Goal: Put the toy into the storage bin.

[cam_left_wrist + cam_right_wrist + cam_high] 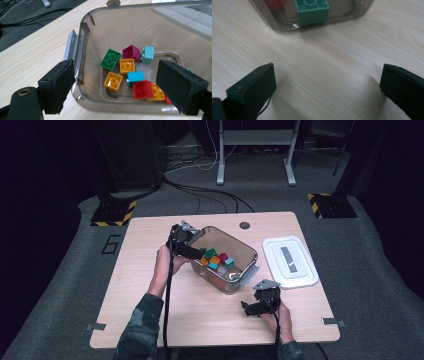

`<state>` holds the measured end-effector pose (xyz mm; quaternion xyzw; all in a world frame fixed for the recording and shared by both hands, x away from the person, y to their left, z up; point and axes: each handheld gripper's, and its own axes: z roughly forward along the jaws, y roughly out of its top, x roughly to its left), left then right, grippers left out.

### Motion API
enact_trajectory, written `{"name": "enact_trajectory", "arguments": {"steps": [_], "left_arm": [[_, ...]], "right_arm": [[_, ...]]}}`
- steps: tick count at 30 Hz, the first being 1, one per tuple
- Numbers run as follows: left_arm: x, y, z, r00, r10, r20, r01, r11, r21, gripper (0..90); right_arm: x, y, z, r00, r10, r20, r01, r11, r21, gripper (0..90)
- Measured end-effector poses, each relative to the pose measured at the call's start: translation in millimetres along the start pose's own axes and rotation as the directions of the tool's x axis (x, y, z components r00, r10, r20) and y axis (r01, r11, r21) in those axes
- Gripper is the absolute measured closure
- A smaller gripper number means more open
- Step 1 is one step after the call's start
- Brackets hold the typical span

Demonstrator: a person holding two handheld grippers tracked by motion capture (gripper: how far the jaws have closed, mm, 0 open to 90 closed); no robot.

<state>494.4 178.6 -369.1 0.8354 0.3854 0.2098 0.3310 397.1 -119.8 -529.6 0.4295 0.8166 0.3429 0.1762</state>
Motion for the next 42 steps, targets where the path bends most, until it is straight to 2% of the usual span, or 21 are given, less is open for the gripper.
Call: {"name": "enact_trajectory", "arguments": {"steps": [3, 4, 5, 8, 11, 14, 17, 27, 34, 36, 38, 42], "left_arm": [[1.4, -11.5, -9.9, 0.9999, -0.003, -0.012, 0.003, 0.9999, -0.012, 12.2], [1.9, -14.4, -11.7, 0.9999, -0.002, -0.015, 0.001, 0.9999, -0.015, 11.0], [2.4, -18.1, -13.8, 0.9998, -0.003, -0.02, 0.003, 0.9999, -0.014, 9.8], [4.5, -26.8, -18.4, 0.9994, -0.004, -0.034, 0.004, 0.9999, -0.017, 7.4], [7.2, -45.1, -25.1, 0.9988, -0.014, -0.047, 0.013, 0.9997, -0.019, 7.1], [6.7, -60.5, -27.5, 0.998, -0.026, -0.058, 0.024, 0.9994, -0.023, 7.0], [6.1, -77.5, -28.2, 0.9972, -0.04, -0.063, 0.039, 0.999, -0.025, 6.7], [4.4, -129.6, -14.6, 0.9952, -0.073, -0.064, 0.075, 0.9967, 0.03, 5.4], [3.5, -163.4, 2.1, 0.9907, -0.111, -0.078, 0.117, 0.9908, 0.069, 3.6], [1.1, -171.9, 6.2, 0.9872, -0.131, -0.091, 0.137, 0.9888, 0.059, 3.2], [-0.2, -179.1, 8.9, 0.9875, -0.127, -0.094, 0.133, 0.9887, 0.068, 3.0], [-2.5, -189.1, 11.6, 0.985, -0.145, -0.093, 0.152, 0.9857, 0.072, 2.2]], "right_arm": [[-1.0, -0.3, -0.1, 0.9999, -0.015, -0.002, 0.015, 1.0, 0.001, 0.0], [0.1, 0.1, 0.0, 1.0, 0.002, 0.001, -0.002, 1.0, 0.0, 0.0], [-0.9, -0.2, -0.1, 0.9999, -0.013, -0.001, 0.013, 1.0, 0.0, 0.0], [-0.5, -0.1, -0.1, 1.0, -0.007, -0.001, 0.007, 1.0, 0.001, 0.0], [-1.3, -0.3, -0.3, 0.9998, -0.019, -0.002, 0.019, 1.0, 0.002, 0.0], [0.2, 0.1, -0.1, 1.0, 0.001, 0.002, -0.001, 1.0, 0.0, 0.0], [0.4, 0.0, -0.2, 1.0, -0.004, -0.004, 0.004, 1.0, 0.001, 0.0], [-0.7, -0.3, -0.2, 0.9998, -0.019, -0.006, 0.019, 1.0, 0.001, 0.0], [-0.6, -0.7, -0.7, 0.9998, -0.018, -0.001, 0.018, 1.0, 0.002, 0.0], [-0.7, -0.9, -1.1, 0.9998, -0.019, 0.005, 0.019, 1.0, 0.0, 0.0], [0.9, -1.3, -1.7, 0.9999, -0.003, 0.015, 0.003, 1.0, -0.003, 0.0], [2.5, -2.0, -2.8, 0.9996, -0.002, 0.03, 0.003, 1.0, -0.007, 0.0]]}}
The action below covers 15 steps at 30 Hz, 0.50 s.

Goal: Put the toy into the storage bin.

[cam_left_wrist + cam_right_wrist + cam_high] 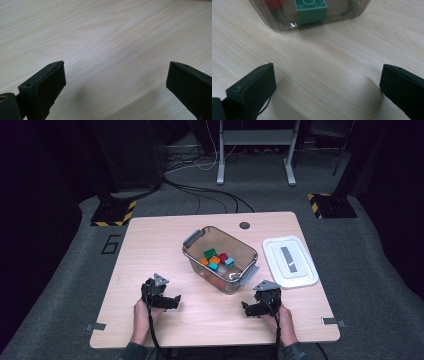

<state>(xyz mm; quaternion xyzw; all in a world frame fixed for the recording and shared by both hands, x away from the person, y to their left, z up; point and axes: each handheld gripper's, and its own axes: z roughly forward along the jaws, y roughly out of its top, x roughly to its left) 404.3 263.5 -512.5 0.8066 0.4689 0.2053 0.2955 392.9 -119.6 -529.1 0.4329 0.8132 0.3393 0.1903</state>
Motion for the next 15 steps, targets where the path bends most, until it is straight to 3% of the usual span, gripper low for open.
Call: {"name": "enact_trajectory", "arguments": {"steps": [2, 3, 6, 10, 12, 15], "left_arm": [[-0.3, -3.5, 2.7, 1.0, -0.005, -0.008, 0.005, 1.0, -0.005, 1.9], [-0.3, -4.7, 4.0, 0.9999, -0.009, -0.008, 0.009, 1.0, 0.0, 1.6], [0.0, -8.4, 6.4, 0.9998, -0.018, -0.005, 0.018, 0.9998, 0.001, 0.9], [-0.3, -14.1, 7.2, 0.9989, -0.046, 0.005, 0.046, 0.9984, -0.033, 0.3], [1.4, -17.3, 7.4, 0.9979, -0.063, 0.016, 0.063, 0.9968, -0.049, 0.0], [0.4, -19.7, 7.0, 0.9973, -0.072, 0.01, 0.073, 0.9952, -0.065, 0.0]], "right_arm": [[-0.2, 0.1, -0.7, 0.9997, -0.025, 0.001, 0.025, 1.0, -0.001, 0.0], [-1.4, -0.2, -1.2, 0.9983, -0.059, 0.003, 0.059, 0.998, -0.008, 0.0], [-3.4, -1.4, -4.2, 0.997, -0.076, 0.011, 0.076, 0.997, -0.006, 0.0], [-11.7, -3.5, -7.0, 0.9994, -0.036, 0.002, 0.035, 0.999, 0.013, 0.0], [-16.0, -3.7, -10.8, 0.9987, -0.051, 0.008, 0.051, 0.999, 0.0, 0.0], [-26.3, -0.2, -20.5, 0.9993, -0.037, 0.001, 0.037, 0.999, -0.015, 0.0]]}}
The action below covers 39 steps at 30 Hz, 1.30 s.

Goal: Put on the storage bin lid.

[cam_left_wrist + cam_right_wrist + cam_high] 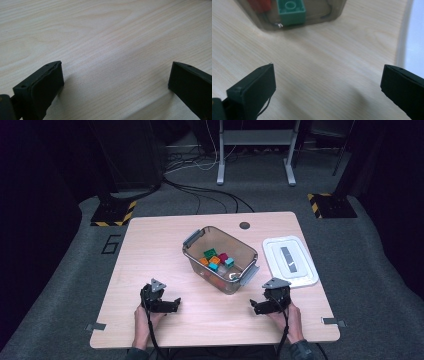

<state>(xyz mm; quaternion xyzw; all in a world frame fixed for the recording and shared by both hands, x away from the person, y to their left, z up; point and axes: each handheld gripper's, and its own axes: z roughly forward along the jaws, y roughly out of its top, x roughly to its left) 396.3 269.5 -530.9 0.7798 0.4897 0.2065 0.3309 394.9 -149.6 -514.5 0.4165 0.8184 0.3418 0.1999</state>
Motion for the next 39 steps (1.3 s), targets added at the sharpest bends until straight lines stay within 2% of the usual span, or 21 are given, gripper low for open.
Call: {"name": "enact_trajectory", "arguments": {"steps": [2, 5, 9, 16, 24, 28, 30, 31, 32, 35, 39], "left_arm": [[-0.4, -0.3, -0.3, 1.0, -0.003, -0.004, 0.003, 1.0, 0.001, 0.0], [-1.3, -0.9, -0.4, 1.0, 0.0, -0.004, 0.0, 1.0, -0.002, 0.0], [-1.6, -0.9, -0.4, 1.0, -0.001, -0.004, 0.001, 1.0, -0.002, 0.0], [-1.7, -0.9, -0.4, 1.0, -0.002, -0.004, 0.002, 1.0, -0.002, 0.0], [-1.6, -1.0, -0.4, 1.0, -0.002, -0.003, 0.002, 1.0, -0.002, 0.0], [-1.6, -1.0, -0.4, 1.0, -0.002, -0.003, 0.002, 1.0, -0.002, 0.0], [-1.6, -1.0, -0.4, 1.0, -0.002, -0.003, 0.002, 1.0, -0.002, 0.0], [-1.6, -1.0, -0.4, 1.0, -0.002, -0.003, 0.002, 1.0, -0.002, 0.0], [-1.6, -1.0, -0.4, 1.0, -0.001, -0.003, 0.001, 1.0, -0.002, 0.0], [-1.7, -0.9, -0.4, 1.0, -0.002, -0.004, 0.002, 1.0, -0.002, 0.0], [-1.6, -1.0, -0.4, 1.0, -0.002, -0.003, 0.002, 1.0, -0.002, 0.0]], "right_arm": [[-8.2, 2.6, -6.5, 0.9995, 0.025, -0.021, -0.025, 1.0, -0.011, 0.0], [-21.9, 5.8, -13.3, 0.9989, 0.042, -0.021, -0.043, 0.999, -0.012, 0.0], [-40.2, 8.2, -17.0, 0.9987, 0.05, 0.001, -0.05, 0.999, -0.004, 0.0], [-73.2, 8.2, -20.3, 0.9941, 0.097, 0.049, -0.098, 0.995, 0.009, 0.0], [-100.1, 15.5, -16.6, 0.9877, 0.125, 0.094, -0.127, 0.992, 0.013, 0.0], [-114.0, 22.0, -12.1, 0.9818, 0.157, 0.107, -0.159, 0.987, 0.012, 0.0], [-121.3, 24.9, -8.1, 0.9814, 0.157, 0.111, -0.159, 0.987, 0.012, 0.0], [-123.5, 26.8, -6.1, 0.978, 0.176, 0.112, -0.179, 0.984, 0.015, 0.0], [-126.5, 27.9, -3.9, 0.979, 0.167, 0.117, -0.17, 0.985, 0.014, 0.0], [-135.4, 32.4, 3.5, 0.9752, 0.195, 0.104, -0.199, 0.98, 0.024, 0.0], [-140.5, 36.4, 11.1, 0.9741, 0.199, 0.107, -0.204, 0.978, 0.038, 0.4]]}}
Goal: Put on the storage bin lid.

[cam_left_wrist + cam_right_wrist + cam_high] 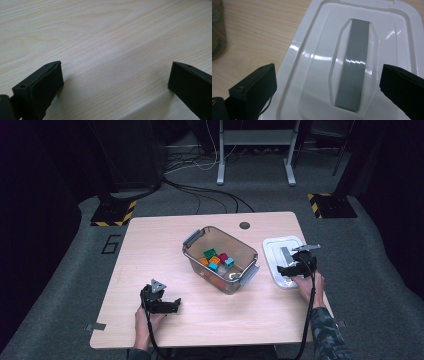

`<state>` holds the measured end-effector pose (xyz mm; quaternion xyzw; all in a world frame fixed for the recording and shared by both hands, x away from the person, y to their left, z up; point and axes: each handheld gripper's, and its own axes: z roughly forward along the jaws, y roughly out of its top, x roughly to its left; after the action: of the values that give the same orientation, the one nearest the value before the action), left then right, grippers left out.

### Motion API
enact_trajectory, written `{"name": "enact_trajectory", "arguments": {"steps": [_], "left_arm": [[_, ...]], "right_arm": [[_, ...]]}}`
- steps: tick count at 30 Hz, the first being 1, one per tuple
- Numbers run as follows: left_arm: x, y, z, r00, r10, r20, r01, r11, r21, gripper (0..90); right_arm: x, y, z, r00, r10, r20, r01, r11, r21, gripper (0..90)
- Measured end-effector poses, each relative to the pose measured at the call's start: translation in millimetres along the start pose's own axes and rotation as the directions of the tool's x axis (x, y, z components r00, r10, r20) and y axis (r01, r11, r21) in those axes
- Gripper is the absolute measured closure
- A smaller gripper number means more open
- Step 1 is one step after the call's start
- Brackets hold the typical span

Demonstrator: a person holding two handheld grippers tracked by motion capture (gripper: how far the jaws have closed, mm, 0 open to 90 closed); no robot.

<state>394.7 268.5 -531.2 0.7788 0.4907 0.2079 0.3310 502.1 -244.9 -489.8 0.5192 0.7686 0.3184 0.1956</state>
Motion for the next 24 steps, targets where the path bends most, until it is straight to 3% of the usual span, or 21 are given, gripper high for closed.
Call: {"name": "enact_trajectory", "arguments": {"steps": [9, 11, 16, 24], "left_arm": [[0.0, 0.0, 0.0, 1.0, 0.0, 0.0, 0.0, 1.0, 0.0, 0.0], [0.0, 0.0, 0.0, 1.0, 0.0, 0.0, 0.0, 1.0, -0.001, 0.0], [0.0, 0.0, 0.0, 1.0, 0.0, 0.0, 0.0, 1.0, -0.001, 0.0], [0.0, 0.0, 0.0, 1.0, 0.0, 0.0, 0.0, 1.0, -0.001, 0.0]], "right_arm": [[-12.0, 13.7, 9.6, 0.9996, 0.028, 0.005, -0.028, 1.0, 0.011, 6.2], [-13.8, 16.4, 10.7, 0.9996, 0.026, 0.012, -0.026, 1.0, 0.0, 11.2], [-17.3, 20.3, 18.8, 0.999, 0.043, -0.005, -0.043, 0.999, 0.03, 17.8], [-23.3, 21.6, 30.1, 0.9978, 0.062, 0.023, -0.063, 0.996, 0.056, 33.8]]}}
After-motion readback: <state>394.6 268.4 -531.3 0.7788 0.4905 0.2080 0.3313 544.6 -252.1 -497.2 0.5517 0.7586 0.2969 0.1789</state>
